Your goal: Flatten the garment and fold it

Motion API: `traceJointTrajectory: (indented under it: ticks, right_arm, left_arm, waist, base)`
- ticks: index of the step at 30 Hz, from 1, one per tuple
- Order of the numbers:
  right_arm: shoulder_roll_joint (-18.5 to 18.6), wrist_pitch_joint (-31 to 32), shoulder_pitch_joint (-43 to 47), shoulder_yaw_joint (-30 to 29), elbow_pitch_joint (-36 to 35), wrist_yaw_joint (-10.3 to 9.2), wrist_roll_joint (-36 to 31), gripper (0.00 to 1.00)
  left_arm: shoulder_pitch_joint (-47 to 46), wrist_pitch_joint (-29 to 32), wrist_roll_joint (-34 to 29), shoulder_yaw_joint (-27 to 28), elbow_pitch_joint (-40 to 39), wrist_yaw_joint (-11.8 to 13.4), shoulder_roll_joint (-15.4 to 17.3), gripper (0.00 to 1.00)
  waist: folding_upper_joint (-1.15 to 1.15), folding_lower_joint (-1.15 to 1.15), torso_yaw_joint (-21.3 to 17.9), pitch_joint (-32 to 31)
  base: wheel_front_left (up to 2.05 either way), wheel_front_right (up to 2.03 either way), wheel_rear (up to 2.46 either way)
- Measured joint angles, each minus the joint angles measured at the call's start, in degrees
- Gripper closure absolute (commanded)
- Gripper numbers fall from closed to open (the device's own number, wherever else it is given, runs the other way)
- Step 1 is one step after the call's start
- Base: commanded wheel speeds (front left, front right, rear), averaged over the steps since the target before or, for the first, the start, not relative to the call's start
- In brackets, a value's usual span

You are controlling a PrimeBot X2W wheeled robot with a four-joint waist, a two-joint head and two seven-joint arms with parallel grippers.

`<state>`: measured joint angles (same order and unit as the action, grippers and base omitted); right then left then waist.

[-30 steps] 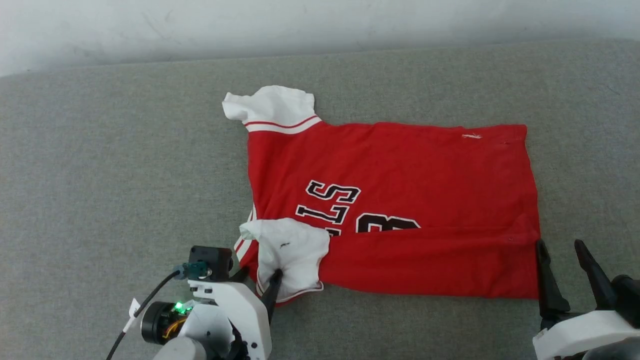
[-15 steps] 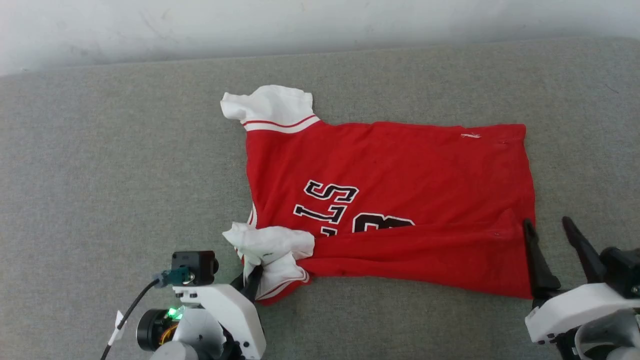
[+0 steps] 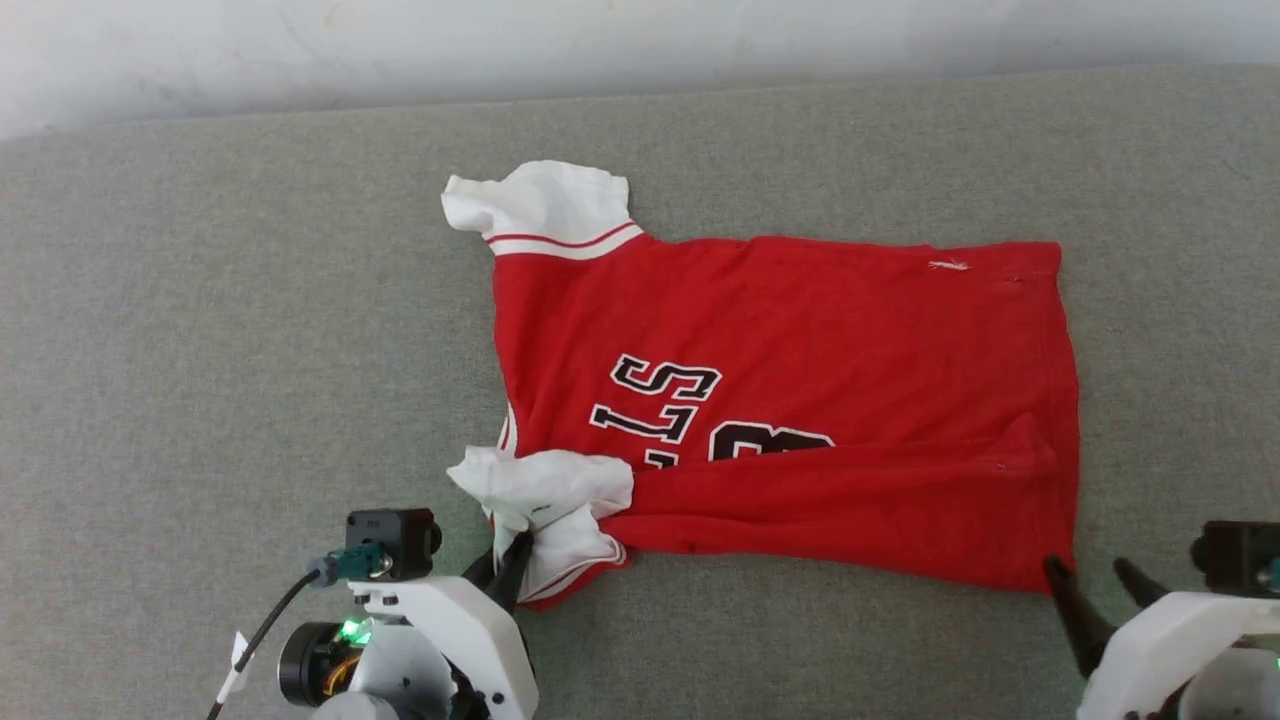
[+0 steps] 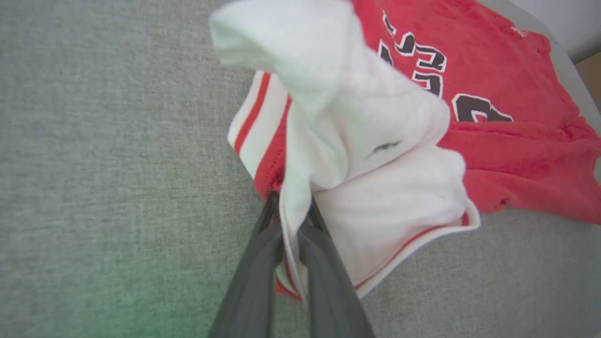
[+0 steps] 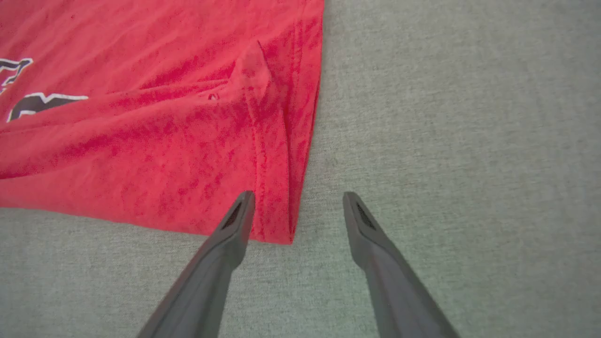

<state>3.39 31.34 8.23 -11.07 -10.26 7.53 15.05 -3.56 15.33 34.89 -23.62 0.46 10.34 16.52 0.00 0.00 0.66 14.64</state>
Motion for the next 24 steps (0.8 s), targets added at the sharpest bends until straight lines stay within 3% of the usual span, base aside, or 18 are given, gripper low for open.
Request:
traceJointTrajectory:
  ticks: [7, 8, 9, 10, 20, 24]
  right_arm:
    - [-0.27, 0.73, -1.96, 1.16, 5.37, 0.00, 0.63, 0.02]
    - [-0.27, 0.66, -2.48, 1.21, 6.03, 0.00, 0.60, 0.48]
    - [-0.23, 0.30, -2.99, 1.19, 6.60, 0.01, 0.58, 0.70]
    - [-0.19, 0.05, -3.46, 1.22, 7.09, 0.00, 0.58, 1.00]
    - [-0.35, -0.81, -4.32, 1.26, 6.34, 0.01, 1.46, 1.00]
    - [-0.41, 0.41, -2.96, 1.02, 3.58, 0.01, 1.97, 1.00]
  left_arm:
    - [-0.31, -0.32, 0.01, -0.01, 0.00, -0.69, 0.32, 1.00]
    - [-0.37, -0.32, 0.02, -0.01, 0.05, -0.69, 0.32, 1.00]
    - [-0.45, -0.33, 0.08, 0.01, 0.12, -0.70, 0.33, 1.00]
    - [-0.51, -0.52, 0.11, 0.04, 0.19, -0.74, 0.33, 1.00]
    - [1.27, -1.22, 3.49, 1.98, -1.37, -1.13, 0.59, 1.00]
    - [4.70, 0.02, 3.69, 2.60, -4.21, 0.68, 2.09, 1.00]
  waist:
    - [0.01, 0.00, -0.13, 1.04]
    - [0.01, 0.00, -0.11, 1.17]
    - [0.01, -0.01, -0.08, 1.30]
    - [0.01, 0.00, -0.03, 1.42]
    - [0.01, 0.01, 0.13, 0.30]
    - [0.01, 0.01, 0.01, -1.26]
  base:
    - [0.00, 0.00, 0.00]
    - [0.00, 0.00, 0.00]
    - [0.00, 0.00, 0.00]
    - [0.00, 0.00, 0.00]
    - [0.00, 0.00, 0.00]
    - [0.00, 0.00, 0.00]
